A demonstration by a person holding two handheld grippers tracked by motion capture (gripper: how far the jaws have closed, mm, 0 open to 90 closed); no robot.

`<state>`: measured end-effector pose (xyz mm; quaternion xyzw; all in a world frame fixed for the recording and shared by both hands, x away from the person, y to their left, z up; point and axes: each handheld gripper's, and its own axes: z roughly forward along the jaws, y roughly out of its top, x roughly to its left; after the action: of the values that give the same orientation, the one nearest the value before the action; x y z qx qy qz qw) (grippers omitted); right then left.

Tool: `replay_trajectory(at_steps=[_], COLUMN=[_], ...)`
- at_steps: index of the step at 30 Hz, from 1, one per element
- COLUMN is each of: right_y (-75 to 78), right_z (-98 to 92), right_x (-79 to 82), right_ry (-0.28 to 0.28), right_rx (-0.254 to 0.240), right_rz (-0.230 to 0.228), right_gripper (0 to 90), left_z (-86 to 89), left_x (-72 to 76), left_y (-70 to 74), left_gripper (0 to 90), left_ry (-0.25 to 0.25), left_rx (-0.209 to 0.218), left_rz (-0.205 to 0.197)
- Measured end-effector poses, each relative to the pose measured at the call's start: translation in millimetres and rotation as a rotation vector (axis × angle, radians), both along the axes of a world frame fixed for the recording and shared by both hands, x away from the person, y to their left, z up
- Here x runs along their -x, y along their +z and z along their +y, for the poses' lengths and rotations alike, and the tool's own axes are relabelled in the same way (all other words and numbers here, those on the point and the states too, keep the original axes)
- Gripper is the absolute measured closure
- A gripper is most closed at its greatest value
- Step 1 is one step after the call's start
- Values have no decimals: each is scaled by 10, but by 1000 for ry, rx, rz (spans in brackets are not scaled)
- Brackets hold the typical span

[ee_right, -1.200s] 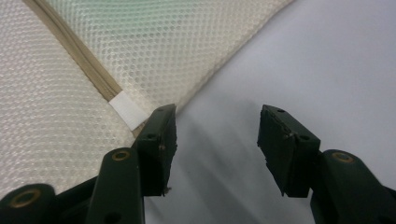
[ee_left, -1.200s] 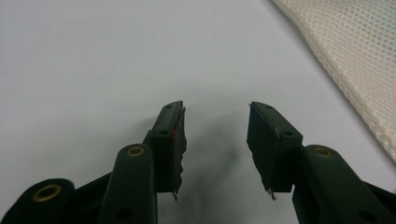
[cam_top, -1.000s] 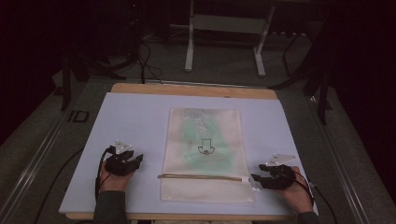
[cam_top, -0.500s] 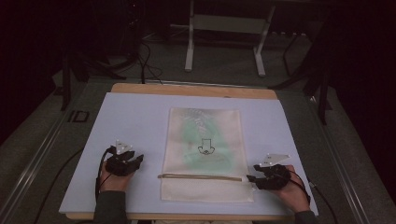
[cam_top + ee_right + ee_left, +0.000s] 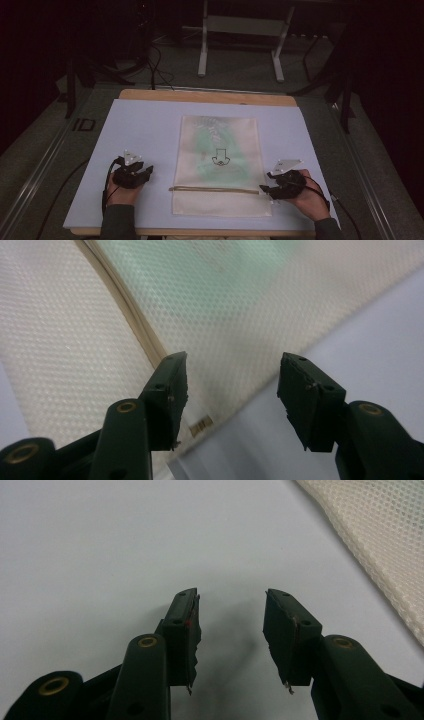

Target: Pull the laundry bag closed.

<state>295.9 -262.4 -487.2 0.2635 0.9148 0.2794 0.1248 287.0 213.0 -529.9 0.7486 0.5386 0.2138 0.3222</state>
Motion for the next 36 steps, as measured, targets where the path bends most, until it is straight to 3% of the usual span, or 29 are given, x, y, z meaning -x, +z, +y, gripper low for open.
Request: replay_trajectory(at_steps=[3, 17, 36], right_y=[45, 117, 148], right_z=[56, 384, 812], right_x=[-36, -126, -191], right_ry=[31, 115, 207], right_rx=[-28, 23, 45], right_rz=[12, 16, 11], right_gripper=[454, 443, 437], left_z=[-4, -11, -7], left_x=[0, 0, 0], left_y=[-1, -4, -2], left_gripper=[570, 569, 567], left_ry=[0, 0, 2], left_rx=[0, 0, 2], left_rz=[1, 5, 4])
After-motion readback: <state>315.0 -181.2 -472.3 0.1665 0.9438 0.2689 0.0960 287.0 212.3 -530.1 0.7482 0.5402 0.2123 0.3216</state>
